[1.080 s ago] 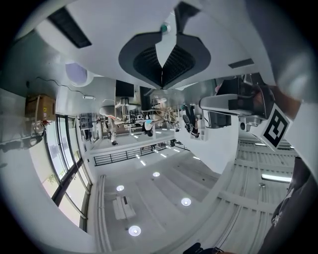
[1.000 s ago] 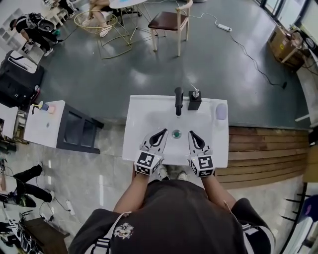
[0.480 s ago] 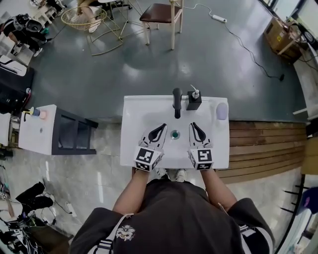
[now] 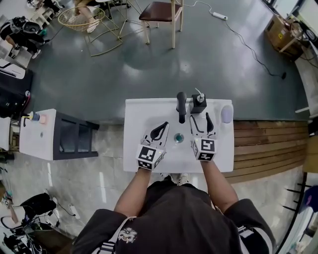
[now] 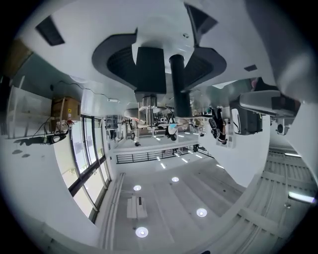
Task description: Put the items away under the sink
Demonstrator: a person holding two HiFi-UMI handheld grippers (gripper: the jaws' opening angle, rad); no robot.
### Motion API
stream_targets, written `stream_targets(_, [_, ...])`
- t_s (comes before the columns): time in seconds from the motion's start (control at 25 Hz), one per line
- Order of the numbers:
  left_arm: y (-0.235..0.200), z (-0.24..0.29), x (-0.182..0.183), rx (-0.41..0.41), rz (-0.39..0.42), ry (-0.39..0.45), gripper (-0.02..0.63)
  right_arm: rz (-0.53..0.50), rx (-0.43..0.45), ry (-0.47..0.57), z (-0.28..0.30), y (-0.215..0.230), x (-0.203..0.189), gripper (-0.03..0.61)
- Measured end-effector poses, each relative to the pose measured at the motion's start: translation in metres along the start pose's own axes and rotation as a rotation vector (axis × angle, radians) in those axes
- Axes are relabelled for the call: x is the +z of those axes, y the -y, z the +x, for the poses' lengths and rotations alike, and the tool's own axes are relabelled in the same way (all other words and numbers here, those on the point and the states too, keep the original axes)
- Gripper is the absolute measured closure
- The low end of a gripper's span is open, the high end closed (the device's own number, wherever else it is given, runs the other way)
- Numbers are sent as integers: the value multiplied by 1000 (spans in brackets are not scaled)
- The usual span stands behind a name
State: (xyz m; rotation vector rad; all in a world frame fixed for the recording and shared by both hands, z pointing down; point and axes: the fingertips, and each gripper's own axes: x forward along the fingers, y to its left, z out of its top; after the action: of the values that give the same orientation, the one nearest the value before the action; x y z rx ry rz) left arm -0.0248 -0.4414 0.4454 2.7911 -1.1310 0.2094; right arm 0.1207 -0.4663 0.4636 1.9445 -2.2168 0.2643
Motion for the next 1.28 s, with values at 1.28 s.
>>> stream_targets(1.28, [-23, 0, -23, -24, -25, -54, 615, 8, -88, -143, 86, 29, -35, 251])
